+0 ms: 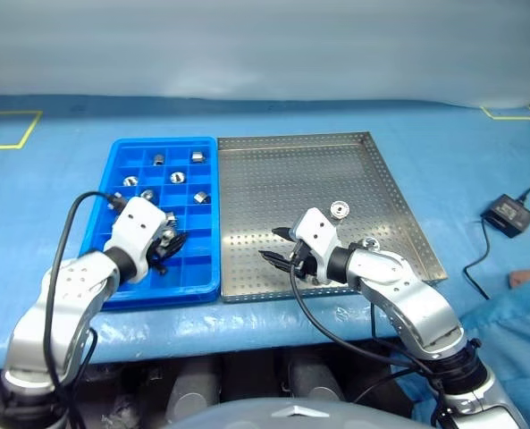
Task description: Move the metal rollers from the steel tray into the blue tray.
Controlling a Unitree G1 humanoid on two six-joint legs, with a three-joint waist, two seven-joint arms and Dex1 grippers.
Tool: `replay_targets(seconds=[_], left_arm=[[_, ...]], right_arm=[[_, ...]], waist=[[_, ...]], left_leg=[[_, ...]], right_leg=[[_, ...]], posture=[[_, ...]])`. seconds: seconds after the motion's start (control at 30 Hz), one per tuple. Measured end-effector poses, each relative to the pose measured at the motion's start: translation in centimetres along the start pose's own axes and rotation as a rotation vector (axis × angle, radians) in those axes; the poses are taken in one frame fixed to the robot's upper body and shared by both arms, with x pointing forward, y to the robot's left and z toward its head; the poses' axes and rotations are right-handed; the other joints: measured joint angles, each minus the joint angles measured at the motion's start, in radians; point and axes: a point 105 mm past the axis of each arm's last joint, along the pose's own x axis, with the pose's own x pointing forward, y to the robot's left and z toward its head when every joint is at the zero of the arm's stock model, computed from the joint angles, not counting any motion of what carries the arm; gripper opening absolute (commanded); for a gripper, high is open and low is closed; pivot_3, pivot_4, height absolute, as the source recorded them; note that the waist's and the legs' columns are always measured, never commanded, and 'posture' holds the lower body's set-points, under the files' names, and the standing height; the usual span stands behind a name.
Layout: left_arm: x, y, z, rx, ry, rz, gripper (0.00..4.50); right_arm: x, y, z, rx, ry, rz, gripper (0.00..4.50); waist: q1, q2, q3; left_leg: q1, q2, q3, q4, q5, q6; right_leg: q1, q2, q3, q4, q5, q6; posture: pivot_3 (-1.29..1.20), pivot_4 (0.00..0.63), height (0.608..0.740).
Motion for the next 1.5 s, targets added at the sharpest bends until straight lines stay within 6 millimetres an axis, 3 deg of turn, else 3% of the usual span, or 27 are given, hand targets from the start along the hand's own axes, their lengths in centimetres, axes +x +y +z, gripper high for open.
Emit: replay_targets(seconds=[0.27, 0.53, 0.77, 0.83, 1.0, 1.17, 1.37, 1.5], left_arm=[[-2.2, 2.0, -1.5, -0.079, 0.057, 0.227, 1.77], [-2.4, 3.2, -2.7, -0.087, 0.114, 0.302, 1.77], [-2.5, 4.3, -3.3, -0.066, 0.152, 0.354, 4.00], [-2.2, 4.4, -2.6, -0.082, 0.115, 0.359, 4.00], [-0.5, 2.6, 0.9, -0.161, -0.075, 0.219, 4.00], [0.7, -0.9, 4.2, -0.162, -0.231, -0.045, 4.00], [3.4, -5.7, 4.8, -0.093, -0.217, -0.343, 4.00], [5.8, -7.5, 5.0, -0.053, -0.197, -0.440, 4.00]], right_arm=[[1.1, 0.4, 0.6, -0.021, -0.027, 0.049, 2.69], [1.0, -0.1, 0.1, -0.023, -0.007, 0.020, 2.69], [0.6, -1.1, -0.1, -0.015, 0.000, -0.052, 2.69], [0.6, -1.3, -0.1, -0.016, 0.001, -0.064, 2.69], [0.5, -1.4, -0.2, -0.018, 0.003, -0.081, 2.69], [-0.3, -1.7, 0.0, -0.030, -0.006, -0.122, 2.69], [-2.0, -2.3, -0.3, -0.053, 0.022, -0.193, 2.69], [-3.9, -3.0, -1.0, -0.072, 0.079, -0.265, 2.69]], waist=[[0.063, 0.000, 0.000], [0.061, 0.000, 0.000], [0.057, 0.000, 0.000], [0.059, 0.000, 0.000], [0.054, -0.001, 0.000], [0.042, -0.001, 0.000], [0.020, -0.001, 0.000], [0.001, -0.001, 0.000]], left_leg=[[0.000, 0.000, -0.002, 0.000, 0.000, 0.000], [0.000, 0.000, -0.001, -0.001, 0.000, 0.000], [0.000, 0.000, -0.001, -0.001, 0.000, 0.000], [0.000, 0.000, -0.001, -0.001, 0.000, 0.000], [-0.001, -0.001, -0.001, -0.001, 0.000, 0.000], [-0.001, 0.000, -0.001, -0.001, 0.000, 0.000], [-0.001, -0.001, 0.001, 0.000, 0.000, 0.000], [-0.001, -0.001, 0.002, 0.000, 0.000, 0.001]], right_leg=[[0.001, -0.001, -0.002, 0.000, -0.002, -0.010], [0.000, -0.002, -0.002, 0.000, -0.003, -0.012], [0.000, -0.003, -0.002, 0.000, -0.004, -0.013], [0.001, -0.002, -0.003, -0.001, -0.004, -0.013], [0.001, -0.003, -0.003, -0.001, -0.002, -0.013], [0.000, -0.002, -0.003, -0.001, -0.002, -0.013], [0.001, -0.001, -0.001, -0.001, -0.002, -0.013], [0.000, 0.000, 0.000, -0.001, -0.002, -0.012]], posture=[[0.19, 0.150, 0.740], [0.15, 0.150, 0.740], [0.12, 0.150, 0.740], [0.12, 0.150, 0.740], [0.07, 0.150, 0.740], [0.02, 0.150, 0.740], [-0.07, 0.150, 0.740], [-0.13, 0.150, 0.740]])
